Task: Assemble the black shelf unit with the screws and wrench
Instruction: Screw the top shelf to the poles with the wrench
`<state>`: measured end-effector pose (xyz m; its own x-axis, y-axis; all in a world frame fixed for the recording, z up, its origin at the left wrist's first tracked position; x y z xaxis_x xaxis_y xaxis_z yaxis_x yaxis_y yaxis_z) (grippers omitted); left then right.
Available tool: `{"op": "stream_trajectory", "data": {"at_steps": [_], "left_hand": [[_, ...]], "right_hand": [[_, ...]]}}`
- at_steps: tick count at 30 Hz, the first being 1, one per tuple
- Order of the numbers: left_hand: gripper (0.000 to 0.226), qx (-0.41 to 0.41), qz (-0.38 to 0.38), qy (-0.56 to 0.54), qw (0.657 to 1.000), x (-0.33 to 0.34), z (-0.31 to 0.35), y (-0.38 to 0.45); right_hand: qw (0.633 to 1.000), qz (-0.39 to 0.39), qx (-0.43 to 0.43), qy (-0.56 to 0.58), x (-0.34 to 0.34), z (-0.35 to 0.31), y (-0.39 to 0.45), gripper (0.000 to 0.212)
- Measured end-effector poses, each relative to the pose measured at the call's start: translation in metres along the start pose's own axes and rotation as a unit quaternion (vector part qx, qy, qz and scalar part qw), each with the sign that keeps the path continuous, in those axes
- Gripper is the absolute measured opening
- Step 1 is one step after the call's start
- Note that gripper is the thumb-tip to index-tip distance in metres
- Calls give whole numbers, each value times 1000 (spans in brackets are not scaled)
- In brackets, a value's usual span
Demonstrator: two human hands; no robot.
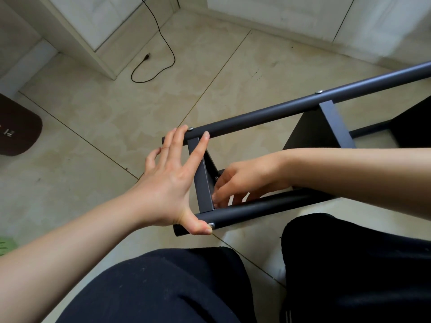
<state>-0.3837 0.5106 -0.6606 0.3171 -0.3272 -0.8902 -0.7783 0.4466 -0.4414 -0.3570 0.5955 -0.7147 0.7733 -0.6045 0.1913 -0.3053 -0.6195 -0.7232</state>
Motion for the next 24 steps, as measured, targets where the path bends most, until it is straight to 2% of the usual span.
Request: {"op": "stream_trajectory", "data": {"at_steps": [2,4,10,14,18,24], "left_hand": [[158,-5,-15,7,1000,1,0,1],[158,-7,-31,13,999,1,0,2],[158,-13,-53,-6,999,0,-1,0],[157,-17,-56,0,998,0,-1,-3],[153,-23,-56,-11,998,2,2,-8],[137,-36,-17,-83,996,3,7,-25]], "right_hand": [[991,46,-23,-121,-9,-8,-13,34],[982,63,-34,-177,-10,-12,-30,37],[966,104,-54,-230,-6,-14,-73,26],[933,163,-41,-319,-10,-10,-89,26],[932,174,-46,-315,-5,-5,-93,27],[905,230,-84,-347,-7,-1,-94,23]]}}
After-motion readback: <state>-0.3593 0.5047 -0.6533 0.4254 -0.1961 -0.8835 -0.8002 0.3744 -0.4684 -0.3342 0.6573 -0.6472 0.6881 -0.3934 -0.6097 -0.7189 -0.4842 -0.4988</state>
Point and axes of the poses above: each hand's wrist, its own y-axis towards the middle knuckle, its own x-axis out of the palm, z = x × y, the point moved 10 cm from there along y, towards the middle knuckle, and after that the axes turned 14 degrees about y, right-handed, at the moved point
